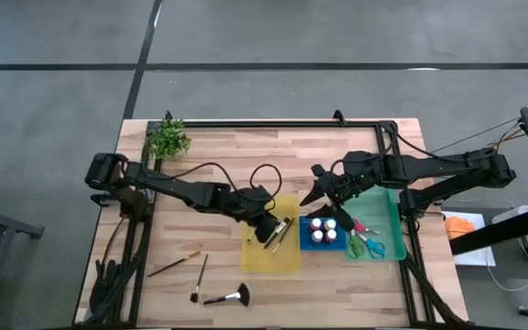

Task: Pick & Place Paint Supplies
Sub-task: Put the silver and black foundation brush into the yellow bin, then put the gold and black paint brush into the yellow bin

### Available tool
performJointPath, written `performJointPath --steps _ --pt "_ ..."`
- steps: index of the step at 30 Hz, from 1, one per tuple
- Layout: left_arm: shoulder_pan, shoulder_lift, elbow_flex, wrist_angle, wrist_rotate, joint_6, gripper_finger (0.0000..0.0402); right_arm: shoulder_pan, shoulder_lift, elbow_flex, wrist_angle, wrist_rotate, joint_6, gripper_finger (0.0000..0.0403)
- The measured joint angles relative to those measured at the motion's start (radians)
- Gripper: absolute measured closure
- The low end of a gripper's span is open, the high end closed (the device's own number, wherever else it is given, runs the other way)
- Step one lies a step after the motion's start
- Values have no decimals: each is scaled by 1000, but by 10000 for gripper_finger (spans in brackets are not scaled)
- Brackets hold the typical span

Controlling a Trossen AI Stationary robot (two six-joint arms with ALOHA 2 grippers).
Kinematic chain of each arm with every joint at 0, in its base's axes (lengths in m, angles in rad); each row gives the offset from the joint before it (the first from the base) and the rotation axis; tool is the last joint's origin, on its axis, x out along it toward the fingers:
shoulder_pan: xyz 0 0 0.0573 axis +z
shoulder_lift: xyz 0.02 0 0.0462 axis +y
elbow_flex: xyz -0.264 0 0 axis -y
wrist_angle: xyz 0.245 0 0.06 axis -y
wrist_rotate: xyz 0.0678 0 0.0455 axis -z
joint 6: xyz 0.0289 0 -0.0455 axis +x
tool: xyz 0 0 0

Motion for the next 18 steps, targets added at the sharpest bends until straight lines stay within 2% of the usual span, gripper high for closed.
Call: performJointPath --steps 7,13,18 --pt "-42 -100 -2 -199 173 66 290 0 0 0 -3 0 6 222" --pt "-126 -191 -2 -467 187 25 290 0 0 0 -3 1 8 222" --pt "-214 -220 -2 -614 186 -24 290 0 0 0 -2 5 8 222"
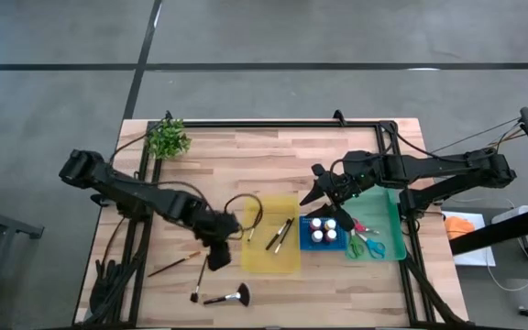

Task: Pick & Place Paint Supplies
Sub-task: Put the gold and black paint brush into the yellow bin

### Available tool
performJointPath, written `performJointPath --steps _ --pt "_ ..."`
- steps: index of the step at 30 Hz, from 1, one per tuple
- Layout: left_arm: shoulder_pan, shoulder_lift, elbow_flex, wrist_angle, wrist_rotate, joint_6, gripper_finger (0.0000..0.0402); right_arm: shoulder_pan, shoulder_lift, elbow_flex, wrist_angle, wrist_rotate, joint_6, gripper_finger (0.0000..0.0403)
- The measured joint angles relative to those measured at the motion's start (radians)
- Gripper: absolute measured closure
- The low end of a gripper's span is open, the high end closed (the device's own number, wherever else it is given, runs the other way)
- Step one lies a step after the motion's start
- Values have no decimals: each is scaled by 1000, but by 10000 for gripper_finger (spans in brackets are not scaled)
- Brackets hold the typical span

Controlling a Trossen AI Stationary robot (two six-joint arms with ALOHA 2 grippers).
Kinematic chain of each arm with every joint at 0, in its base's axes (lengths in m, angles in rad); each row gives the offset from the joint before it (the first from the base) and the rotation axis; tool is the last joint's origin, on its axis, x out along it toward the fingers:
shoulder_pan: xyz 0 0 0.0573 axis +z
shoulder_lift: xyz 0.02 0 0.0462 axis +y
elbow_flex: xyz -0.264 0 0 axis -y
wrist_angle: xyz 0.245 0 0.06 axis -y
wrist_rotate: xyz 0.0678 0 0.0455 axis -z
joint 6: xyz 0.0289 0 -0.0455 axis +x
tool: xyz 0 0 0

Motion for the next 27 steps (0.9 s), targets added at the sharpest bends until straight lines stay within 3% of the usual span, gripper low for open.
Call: performJointPath --steps 9,14,21,27 --pt "-169 0 -67 -189 -44 -99 290 0 0 0 0 3 4 222" --pt "-202 1 -165 -196 -84 -212 290 0 0 0 0 3 4 222" --pt "-203 1 -275 -190 -107 -218 290 1 0 0 0 3 6 222" --pt "-204 0 -352 -42 -53 -197 290 2 0 0 -4 4 16 222"
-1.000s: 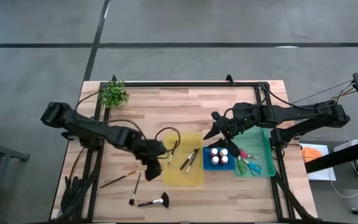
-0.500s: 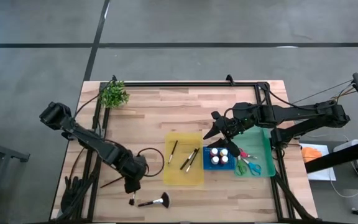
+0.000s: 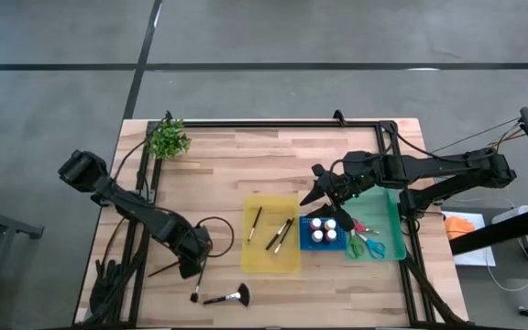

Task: Pick & Place Paint Supplies
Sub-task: Put the gold and black paint brush into the yellow bin

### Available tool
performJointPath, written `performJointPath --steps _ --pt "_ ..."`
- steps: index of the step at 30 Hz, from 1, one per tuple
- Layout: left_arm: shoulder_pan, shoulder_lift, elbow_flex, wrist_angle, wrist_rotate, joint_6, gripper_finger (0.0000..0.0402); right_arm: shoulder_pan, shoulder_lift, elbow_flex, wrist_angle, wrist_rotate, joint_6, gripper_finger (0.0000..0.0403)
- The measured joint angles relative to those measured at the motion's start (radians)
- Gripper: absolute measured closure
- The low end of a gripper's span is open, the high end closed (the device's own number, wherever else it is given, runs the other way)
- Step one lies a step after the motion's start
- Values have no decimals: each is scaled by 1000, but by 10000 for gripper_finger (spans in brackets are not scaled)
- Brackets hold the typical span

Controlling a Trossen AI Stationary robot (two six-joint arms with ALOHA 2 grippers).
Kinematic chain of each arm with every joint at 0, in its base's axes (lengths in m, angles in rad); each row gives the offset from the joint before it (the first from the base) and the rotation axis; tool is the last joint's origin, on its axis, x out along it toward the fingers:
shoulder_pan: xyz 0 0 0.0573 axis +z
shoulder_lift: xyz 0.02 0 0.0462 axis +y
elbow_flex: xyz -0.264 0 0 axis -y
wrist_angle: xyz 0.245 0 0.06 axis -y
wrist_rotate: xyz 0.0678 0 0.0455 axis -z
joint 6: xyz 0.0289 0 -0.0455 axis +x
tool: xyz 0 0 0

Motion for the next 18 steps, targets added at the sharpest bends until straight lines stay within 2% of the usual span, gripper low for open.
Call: performJointPath --steps 18 --pt "1 -4 -62 61 3 -26 301 0 0 -17 -10 6 3 222"
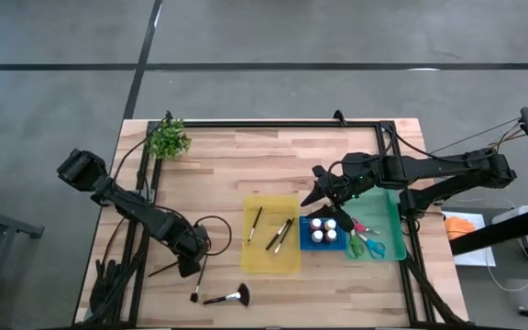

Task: Pick & Place Paint Supplies
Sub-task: Put the gold and black paint brush into the yellow bin

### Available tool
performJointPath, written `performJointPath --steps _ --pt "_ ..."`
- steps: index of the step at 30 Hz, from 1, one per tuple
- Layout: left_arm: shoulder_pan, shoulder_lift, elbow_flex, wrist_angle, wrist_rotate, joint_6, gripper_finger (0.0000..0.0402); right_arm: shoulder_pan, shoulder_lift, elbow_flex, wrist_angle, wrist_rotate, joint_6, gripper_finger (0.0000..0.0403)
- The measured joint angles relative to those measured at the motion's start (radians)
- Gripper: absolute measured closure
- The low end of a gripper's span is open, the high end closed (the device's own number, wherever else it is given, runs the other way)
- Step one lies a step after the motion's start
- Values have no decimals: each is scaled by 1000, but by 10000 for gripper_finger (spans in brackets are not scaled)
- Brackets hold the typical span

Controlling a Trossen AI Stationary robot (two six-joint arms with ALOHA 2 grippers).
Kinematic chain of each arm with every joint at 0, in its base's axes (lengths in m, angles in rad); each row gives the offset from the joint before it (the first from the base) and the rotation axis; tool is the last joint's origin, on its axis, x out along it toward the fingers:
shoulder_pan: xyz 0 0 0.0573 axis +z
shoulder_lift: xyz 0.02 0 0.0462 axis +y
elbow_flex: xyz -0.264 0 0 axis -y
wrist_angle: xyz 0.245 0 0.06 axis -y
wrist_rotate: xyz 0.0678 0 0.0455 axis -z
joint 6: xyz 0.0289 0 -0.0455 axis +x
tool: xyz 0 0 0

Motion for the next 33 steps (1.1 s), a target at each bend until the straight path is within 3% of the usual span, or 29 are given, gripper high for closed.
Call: performJointPath --steps 9,16,22,27,33 --pt "0 2 0 11 -12 -138 392 0 0 0 0 15 -8 222" --pt "7 -11 52 108 -18 -112 396 0 0 0 0 16 -15 222" --pt "54 -95 121 164 -189 -126 397 0 0 0 1 15 -35 222" --pt "162 -170 194 233 -262 -67 398 0 0 0 2 15 -46 222" --pt "330 -159 323 268 -289 13 398 0 0 0 1 15 -43 222"
